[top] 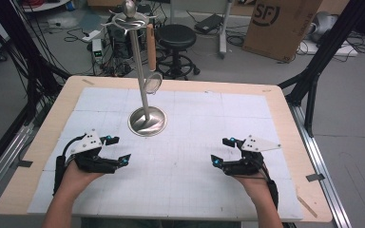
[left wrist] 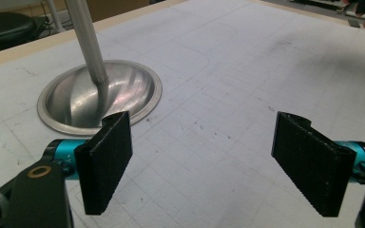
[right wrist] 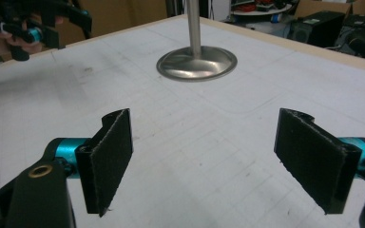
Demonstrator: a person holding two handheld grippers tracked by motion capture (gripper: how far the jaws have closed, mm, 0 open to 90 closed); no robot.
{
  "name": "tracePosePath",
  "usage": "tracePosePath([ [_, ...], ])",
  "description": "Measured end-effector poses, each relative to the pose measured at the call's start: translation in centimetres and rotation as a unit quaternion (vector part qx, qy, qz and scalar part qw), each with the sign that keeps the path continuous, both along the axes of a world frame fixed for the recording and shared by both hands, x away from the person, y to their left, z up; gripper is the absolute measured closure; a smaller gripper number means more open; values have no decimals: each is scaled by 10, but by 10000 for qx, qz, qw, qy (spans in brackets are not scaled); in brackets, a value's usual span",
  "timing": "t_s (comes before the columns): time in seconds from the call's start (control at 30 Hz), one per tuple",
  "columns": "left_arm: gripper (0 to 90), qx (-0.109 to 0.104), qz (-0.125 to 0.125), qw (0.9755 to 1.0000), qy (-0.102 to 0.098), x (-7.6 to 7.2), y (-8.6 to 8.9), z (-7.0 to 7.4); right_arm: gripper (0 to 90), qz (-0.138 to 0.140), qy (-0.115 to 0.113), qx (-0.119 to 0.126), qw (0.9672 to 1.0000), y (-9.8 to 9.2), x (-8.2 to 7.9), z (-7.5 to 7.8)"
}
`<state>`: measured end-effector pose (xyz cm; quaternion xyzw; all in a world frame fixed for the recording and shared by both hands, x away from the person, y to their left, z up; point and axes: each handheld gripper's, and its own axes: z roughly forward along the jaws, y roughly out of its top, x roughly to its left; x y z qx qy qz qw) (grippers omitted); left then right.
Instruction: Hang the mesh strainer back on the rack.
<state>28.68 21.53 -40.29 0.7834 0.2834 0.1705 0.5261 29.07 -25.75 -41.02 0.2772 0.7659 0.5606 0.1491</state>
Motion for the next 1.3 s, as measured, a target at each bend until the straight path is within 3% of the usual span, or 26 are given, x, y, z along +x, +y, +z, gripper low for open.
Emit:
tracePosePath([
  [0.2,220,-23,17,10000,21,0,0,0,188,-75,233,62,9997,-3,-2,-13],
  [0.37,220,-7,38,10000,18,2,0,0,184,5,244,32,9997,-1,-1,-15],
  [0.8,220,29,6,10000,22,2,-1,-1,183,-103,253,91,9996,-10,-4,-16],
  [1.3,220,47,10,10000,15,1,-1,-1,183,-46,339,-57,9994,-5,-1,-20],
])
